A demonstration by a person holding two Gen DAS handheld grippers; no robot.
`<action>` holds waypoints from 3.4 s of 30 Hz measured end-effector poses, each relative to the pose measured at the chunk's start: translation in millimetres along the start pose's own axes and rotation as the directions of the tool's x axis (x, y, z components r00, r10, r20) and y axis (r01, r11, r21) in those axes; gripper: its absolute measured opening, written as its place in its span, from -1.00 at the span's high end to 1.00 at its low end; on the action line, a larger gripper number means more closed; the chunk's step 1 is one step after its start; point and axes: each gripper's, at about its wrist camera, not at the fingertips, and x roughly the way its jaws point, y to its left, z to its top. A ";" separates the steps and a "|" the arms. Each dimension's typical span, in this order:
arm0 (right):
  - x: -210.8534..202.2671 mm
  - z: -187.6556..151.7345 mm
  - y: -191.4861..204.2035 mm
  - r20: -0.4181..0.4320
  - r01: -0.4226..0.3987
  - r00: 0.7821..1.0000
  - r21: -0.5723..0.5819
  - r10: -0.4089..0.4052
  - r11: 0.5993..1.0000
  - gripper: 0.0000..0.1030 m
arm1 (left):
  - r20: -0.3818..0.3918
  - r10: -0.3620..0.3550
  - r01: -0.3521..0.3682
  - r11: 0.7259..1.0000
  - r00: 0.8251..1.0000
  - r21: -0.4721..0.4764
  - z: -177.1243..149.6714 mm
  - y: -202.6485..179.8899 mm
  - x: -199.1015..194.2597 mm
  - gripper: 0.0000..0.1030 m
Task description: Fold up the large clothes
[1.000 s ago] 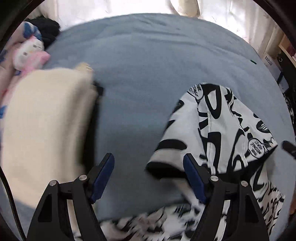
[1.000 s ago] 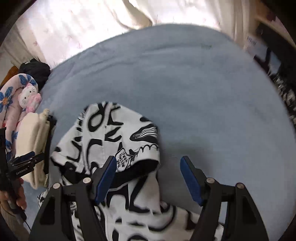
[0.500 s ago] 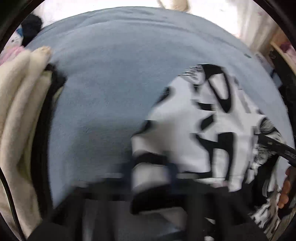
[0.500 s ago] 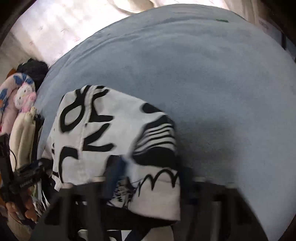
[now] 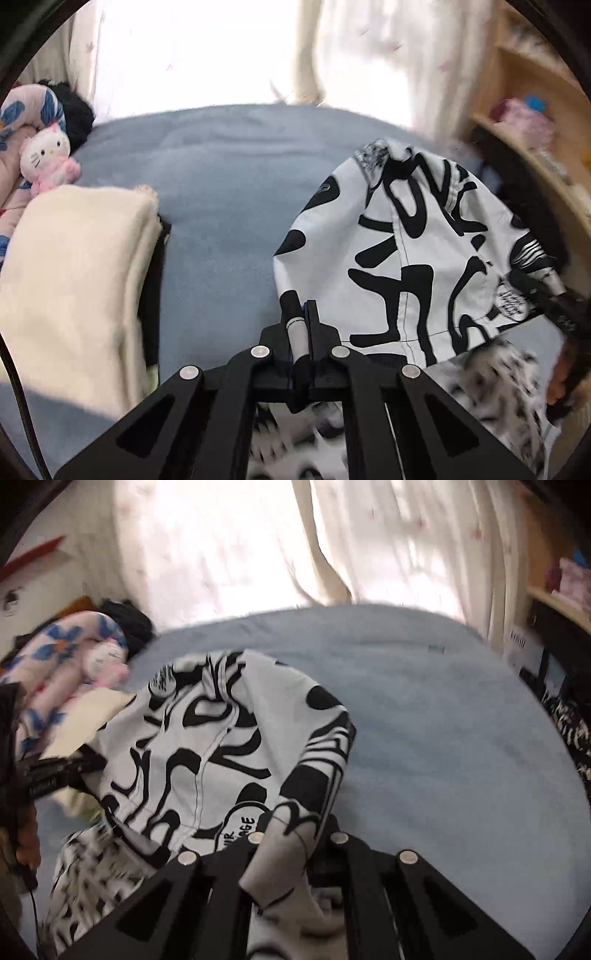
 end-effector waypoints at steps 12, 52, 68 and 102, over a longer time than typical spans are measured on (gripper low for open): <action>-143.7 -146.4 26.1 -0.214 0.020 0.977 0.025 -0.014 0.999 0.17 | -0.263 -0.116 0.115 0.993 0.958 -0.020 -196.8 13.6 -114.6 0.76; -70.0 -95.3 39.6 0.095 -0.297 0.954 0.389 0.283 0.872 0.78 | 0.037 -0.327 0.326 0.913 0.944 -0.247 -118.7 -25.2 -45.8 0.85; -61.8 -217.7 22.8 -0.347 -0.010 0.924 0.398 0.161 0.917 0.56 | -0.350 -0.270 0.187 0.949 0.897 -0.254 -231.2 -47.7 -24.8 0.79; -43.4 -195.6 22.1 -0.246 0.188 0.961 0.260 -0.123 0.947 0.75 | -0.206 -0.129 0.064 0.954 0.970 -0.292 -198.0 -27.5 -15.6 0.76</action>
